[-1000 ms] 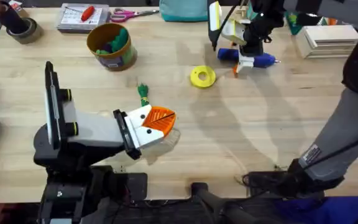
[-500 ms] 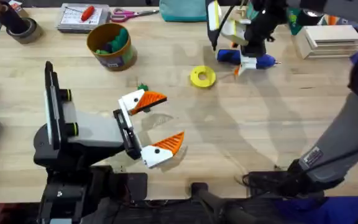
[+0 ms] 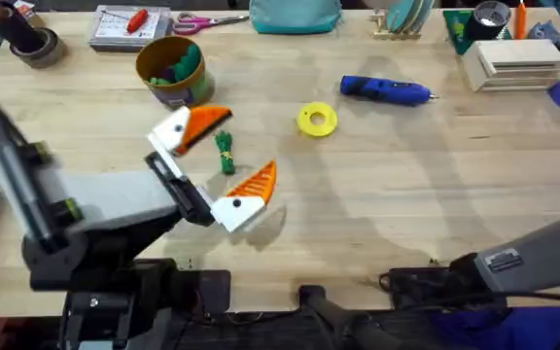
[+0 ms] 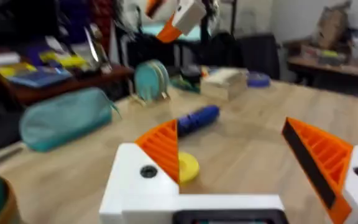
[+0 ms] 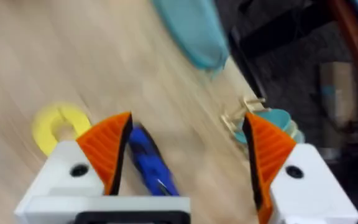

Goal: Pick up the gripper from the table and insert it into the empty holder that is missing its gripper. Then pick up a screw, insert it into the mounting hole, and use the screwdriver to tighten it. Finally, clean up the table by picking up the vegetable and placing it into the bucket.

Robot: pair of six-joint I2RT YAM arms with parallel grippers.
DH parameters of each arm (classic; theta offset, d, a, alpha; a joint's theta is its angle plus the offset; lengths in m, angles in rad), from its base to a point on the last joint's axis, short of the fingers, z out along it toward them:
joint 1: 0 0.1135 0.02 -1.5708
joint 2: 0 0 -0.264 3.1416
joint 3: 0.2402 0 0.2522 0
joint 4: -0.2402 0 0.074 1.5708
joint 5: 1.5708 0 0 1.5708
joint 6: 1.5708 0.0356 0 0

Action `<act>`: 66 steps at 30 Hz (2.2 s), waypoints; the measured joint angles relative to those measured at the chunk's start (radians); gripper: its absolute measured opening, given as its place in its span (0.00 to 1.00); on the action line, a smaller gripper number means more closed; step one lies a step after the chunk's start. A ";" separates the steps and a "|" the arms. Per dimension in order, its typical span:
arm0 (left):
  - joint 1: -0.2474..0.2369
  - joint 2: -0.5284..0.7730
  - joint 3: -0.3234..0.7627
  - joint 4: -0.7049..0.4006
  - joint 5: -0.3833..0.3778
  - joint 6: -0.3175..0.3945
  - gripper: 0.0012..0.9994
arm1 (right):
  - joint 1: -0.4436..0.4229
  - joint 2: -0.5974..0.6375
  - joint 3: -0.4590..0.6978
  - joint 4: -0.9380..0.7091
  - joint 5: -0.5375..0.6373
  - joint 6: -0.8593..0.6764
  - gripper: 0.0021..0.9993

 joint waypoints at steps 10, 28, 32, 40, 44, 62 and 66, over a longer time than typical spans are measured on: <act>0.035 0.087 0.227 -0.279 -0.086 0.000 0.99 | 0.030 -0.093 0.060 -0.172 -0.028 0.526 1.00; 0.154 0.812 0.897 -0.911 -0.241 0.258 0.99 | 0.052 -0.341 -0.138 -0.245 -0.040 0.607 1.00; 0.154 0.921 0.982 -1.003 -0.307 0.290 0.99 | 0.052 -0.437 -0.289 -0.216 -0.039 0.620 1.00; 0.156 1.045 1.042 -1.054 -0.408 0.312 0.99 | 0.052 -0.751 -0.561 -0.221 -0.037 0.625 1.00; 0.156 1.071 1.042 -1.058 -0.426 0.314 0.99 | 0.052 -0.854 -0.592 -0.222 -0.034 0.625 1.00; -0.241 1.271 1.114 -1.240 -0.895 -0.140 0.99 | 0.052 -0.904 -0.596 -0.221 -0.034 0.625 1.00; -0.268 1.398 1.114 -1.233 -0.902 -0.304 0.99 | 0.052 -0.904 -0.596 -0.223 -0.034 0.625 1.00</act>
